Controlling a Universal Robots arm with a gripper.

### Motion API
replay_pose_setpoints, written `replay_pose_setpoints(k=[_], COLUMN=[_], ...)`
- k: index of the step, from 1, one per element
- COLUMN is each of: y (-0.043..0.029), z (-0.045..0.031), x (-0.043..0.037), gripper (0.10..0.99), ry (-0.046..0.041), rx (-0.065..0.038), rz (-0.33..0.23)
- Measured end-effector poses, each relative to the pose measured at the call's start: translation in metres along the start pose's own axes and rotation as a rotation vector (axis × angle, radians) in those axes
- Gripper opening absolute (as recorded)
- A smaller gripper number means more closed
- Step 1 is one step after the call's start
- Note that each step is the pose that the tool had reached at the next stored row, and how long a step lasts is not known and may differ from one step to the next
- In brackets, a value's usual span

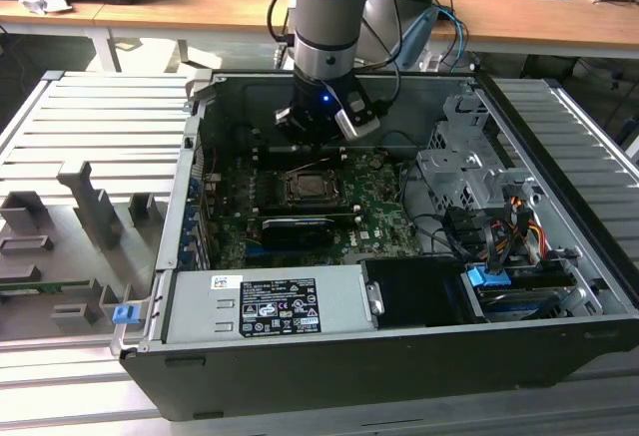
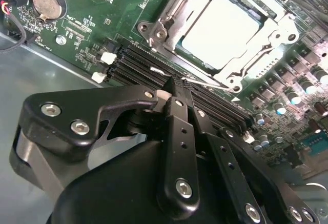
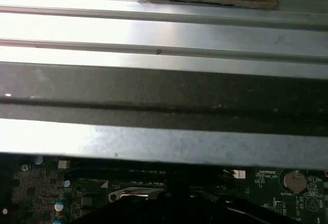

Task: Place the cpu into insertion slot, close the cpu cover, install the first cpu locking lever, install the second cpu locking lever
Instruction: 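Install the first cpu locking lever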

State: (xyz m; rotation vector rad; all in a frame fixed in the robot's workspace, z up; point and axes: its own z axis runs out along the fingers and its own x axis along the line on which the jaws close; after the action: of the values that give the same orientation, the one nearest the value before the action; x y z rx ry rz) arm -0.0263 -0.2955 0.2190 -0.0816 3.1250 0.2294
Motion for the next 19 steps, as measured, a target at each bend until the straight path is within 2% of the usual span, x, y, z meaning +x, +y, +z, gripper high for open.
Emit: replay_pose_setpoints(k=[19], y=[-0.0016], z=[0.0098], x=[-0.0101], gripper=[0.106], ry=[0.0001], rx=[0.000], rz=[-0.001])
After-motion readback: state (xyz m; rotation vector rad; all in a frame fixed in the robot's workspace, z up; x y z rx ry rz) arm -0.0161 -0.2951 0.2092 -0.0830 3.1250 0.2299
